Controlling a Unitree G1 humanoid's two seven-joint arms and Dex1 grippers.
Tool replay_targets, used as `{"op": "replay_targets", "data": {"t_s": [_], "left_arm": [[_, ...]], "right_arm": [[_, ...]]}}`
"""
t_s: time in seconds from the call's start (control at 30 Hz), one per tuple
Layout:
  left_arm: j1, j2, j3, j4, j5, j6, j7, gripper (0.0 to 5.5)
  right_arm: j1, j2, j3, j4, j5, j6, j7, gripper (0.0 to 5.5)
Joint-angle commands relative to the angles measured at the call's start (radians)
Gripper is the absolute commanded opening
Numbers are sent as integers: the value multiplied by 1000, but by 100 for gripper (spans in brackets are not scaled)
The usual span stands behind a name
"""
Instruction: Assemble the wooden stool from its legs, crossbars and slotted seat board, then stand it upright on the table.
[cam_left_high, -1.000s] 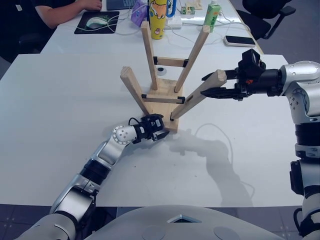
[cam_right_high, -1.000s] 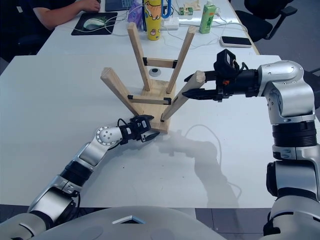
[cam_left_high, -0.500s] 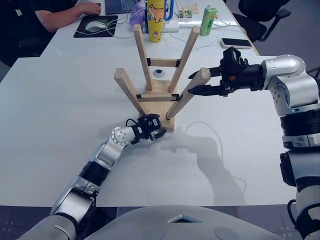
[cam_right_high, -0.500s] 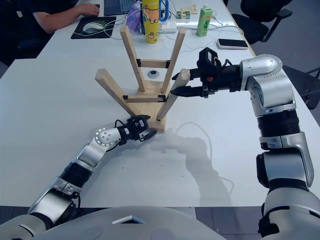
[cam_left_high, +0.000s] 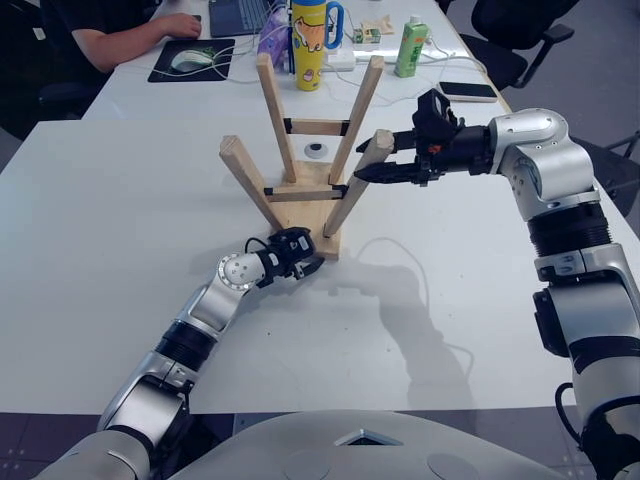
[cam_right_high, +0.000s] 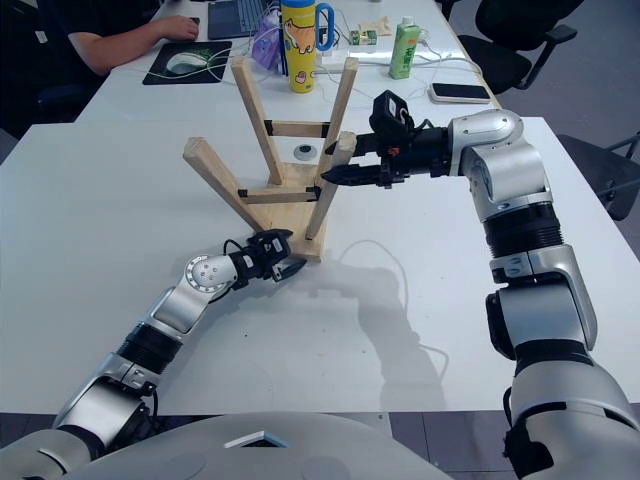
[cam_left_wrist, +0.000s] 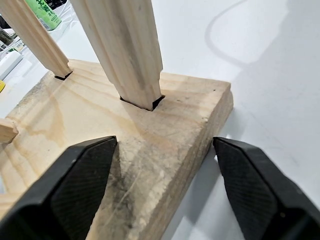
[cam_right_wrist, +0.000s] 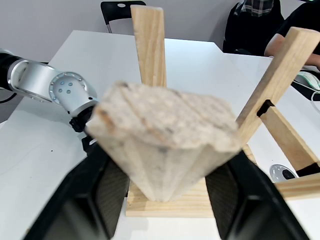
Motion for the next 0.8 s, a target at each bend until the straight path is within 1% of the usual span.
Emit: {"op": "replay_targets", "data": {"t_s": [0.03,0.23,0.33,0.47,0.7,0.8], "left_arm": [[93,-15,-83,102,21,59,-70,357],[86,-16,-77,115,23,53,-69,357],[79,-21,-76,122,25,52,-71,357],[76,-19,-71,129,23,52,-73,357],[63,-23,-72,140,24,52,-78,357],[56,-23,-71,147,23,50,-80,357]], "right_arm": [[103,65,175,126,-248,-23,-101,204],[100,117,176,58,-226,-116,-118,204],[145,111,169,15,-204,-131,-101,205],[158,127,147,25,-164,-87,-98,205],[74,211,119,217,-192,-105,-199,205],[91,216,141,229,-209,-140,-185,205]]}}
